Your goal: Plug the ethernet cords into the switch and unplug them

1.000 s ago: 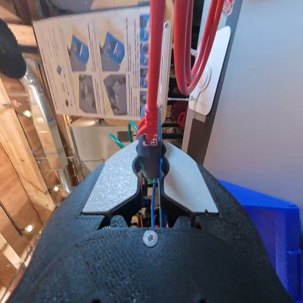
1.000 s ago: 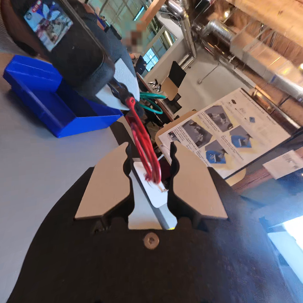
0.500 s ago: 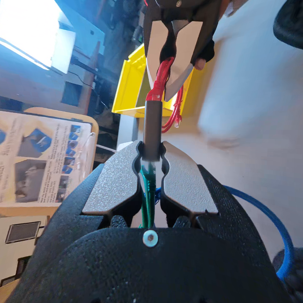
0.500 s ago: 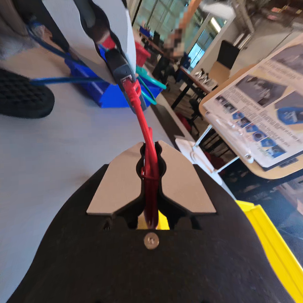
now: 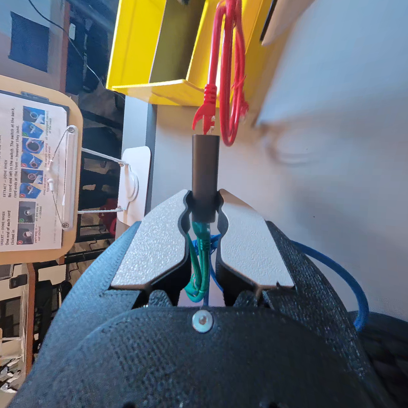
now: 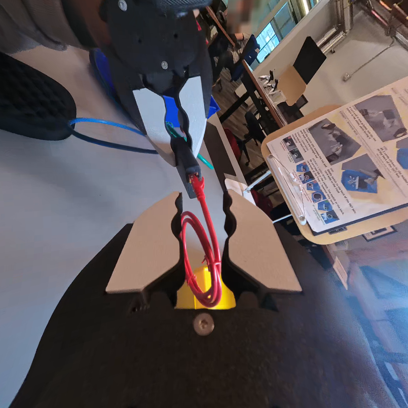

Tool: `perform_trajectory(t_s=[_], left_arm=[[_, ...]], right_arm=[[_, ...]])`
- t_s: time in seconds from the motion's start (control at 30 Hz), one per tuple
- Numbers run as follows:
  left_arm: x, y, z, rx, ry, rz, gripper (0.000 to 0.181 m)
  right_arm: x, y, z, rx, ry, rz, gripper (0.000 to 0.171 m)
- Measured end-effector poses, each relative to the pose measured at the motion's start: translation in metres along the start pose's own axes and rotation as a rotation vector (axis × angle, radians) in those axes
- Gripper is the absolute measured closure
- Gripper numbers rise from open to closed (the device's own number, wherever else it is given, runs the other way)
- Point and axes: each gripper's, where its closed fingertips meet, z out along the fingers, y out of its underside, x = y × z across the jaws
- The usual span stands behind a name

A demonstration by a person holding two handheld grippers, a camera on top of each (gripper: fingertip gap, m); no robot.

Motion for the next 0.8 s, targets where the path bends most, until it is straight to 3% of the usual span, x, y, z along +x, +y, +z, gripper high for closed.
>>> perform_trajectory(t_s=[0.03,0.13,0.2,0.27,0.47,0.67,0.8], left_arm=[[0.003,0.001,0.001,-0.009,0.007,0.009,0.16],[0.01,-0.001,0.001,-0.02,0.025,0.028,0.16],[0.015,-0.003,0.0,-0.018,0.04,0.036,0.16],[0.017,-0.003,0.0,-0.021,0.045,0.044,0.161],[0.024,-0.003,-0.002,0.024,0.118,0.042,0.161],[0.03,-0.027,-0.011,0.293,0.22,0.003,0.159],[0.042,-0.02,0.001,0.257,0.234,0.083,0.159]], right_arm=[[-0.004,0.002,0.005,-0.029,-0.003,-0.01,0.135],[-0.014,0.024,0.029,-0.155,0.003,-0.101,0.136],[-0.02,0.033,0.042,-0.176,-0.007,-0.108,0.147],[-0.022,0.03,0.048,-0.135,-0.004,-0.092,0.156],[-0.03,0.028,0.047,-0.068,-0.046,-0.066,0.157],[-0.035,0.028,0.045,0.033,-0.112,0.01,0.158],[-0.045,0.022,0.046,0.104,-0.172,0.041,0.158]])
